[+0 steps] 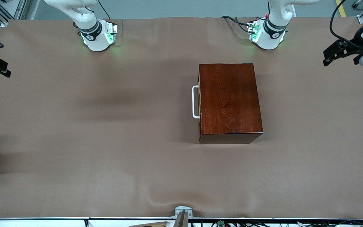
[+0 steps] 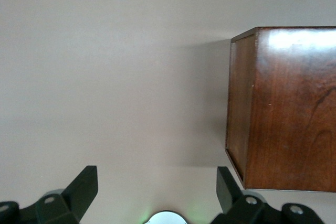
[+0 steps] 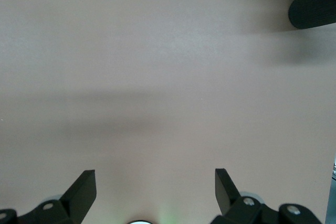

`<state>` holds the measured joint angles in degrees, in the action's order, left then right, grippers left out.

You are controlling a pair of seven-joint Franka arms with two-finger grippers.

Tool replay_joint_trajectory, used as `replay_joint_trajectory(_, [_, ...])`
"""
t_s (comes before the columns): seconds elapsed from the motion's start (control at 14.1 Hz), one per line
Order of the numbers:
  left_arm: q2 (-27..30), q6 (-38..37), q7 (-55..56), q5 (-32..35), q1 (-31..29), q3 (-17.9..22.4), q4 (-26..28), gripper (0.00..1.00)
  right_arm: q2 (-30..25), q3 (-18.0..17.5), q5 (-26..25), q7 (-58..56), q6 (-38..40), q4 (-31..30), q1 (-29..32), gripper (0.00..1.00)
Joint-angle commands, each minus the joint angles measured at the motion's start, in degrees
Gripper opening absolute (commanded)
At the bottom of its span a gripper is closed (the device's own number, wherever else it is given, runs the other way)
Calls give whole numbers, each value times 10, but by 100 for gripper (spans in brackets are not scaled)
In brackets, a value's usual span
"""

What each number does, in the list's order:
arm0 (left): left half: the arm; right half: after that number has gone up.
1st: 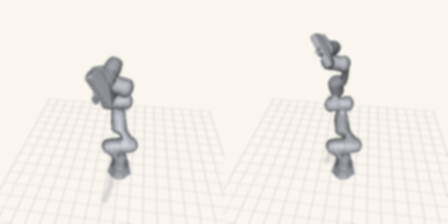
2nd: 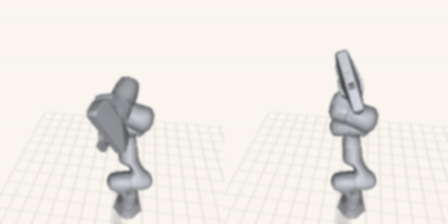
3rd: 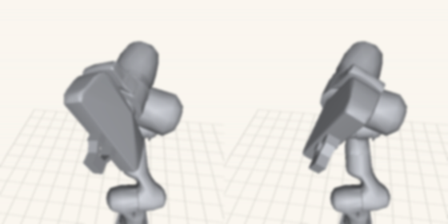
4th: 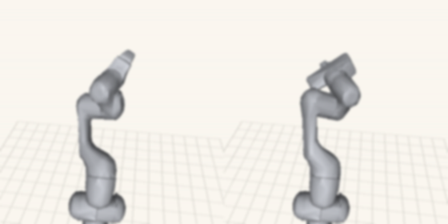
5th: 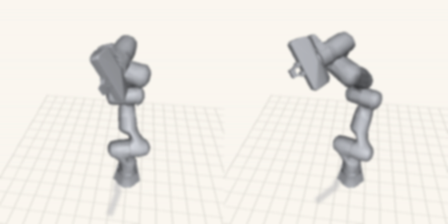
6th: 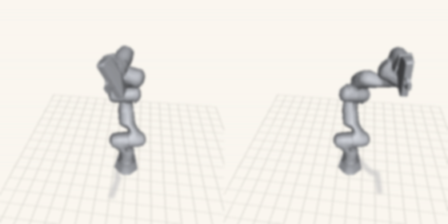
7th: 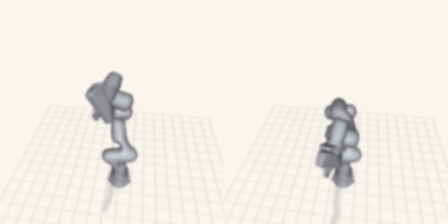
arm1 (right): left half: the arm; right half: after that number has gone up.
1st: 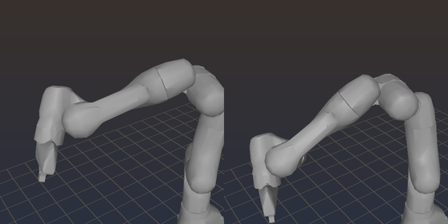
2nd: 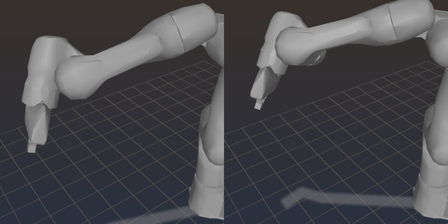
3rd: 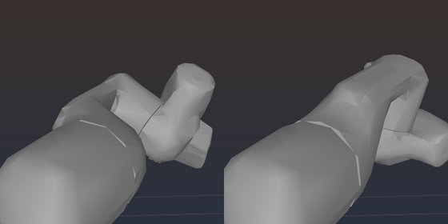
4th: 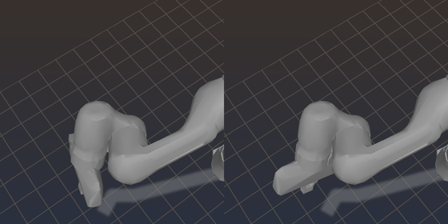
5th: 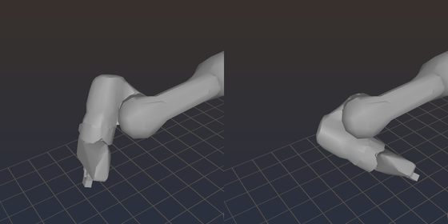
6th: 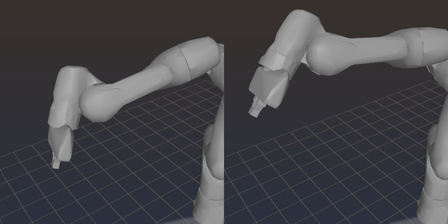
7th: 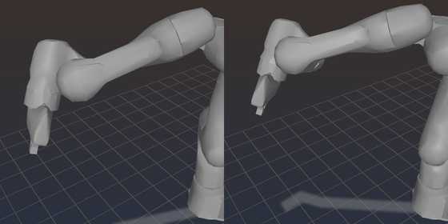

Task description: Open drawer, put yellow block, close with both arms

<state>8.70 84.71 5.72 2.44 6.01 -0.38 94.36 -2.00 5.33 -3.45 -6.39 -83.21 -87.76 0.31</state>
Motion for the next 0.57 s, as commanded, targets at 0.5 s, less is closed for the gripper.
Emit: replay_joint_trajectory(0.5, [2,3,2,-17,-9,-5,-16,100,3,-4,-6,-6,3,8,7,100])
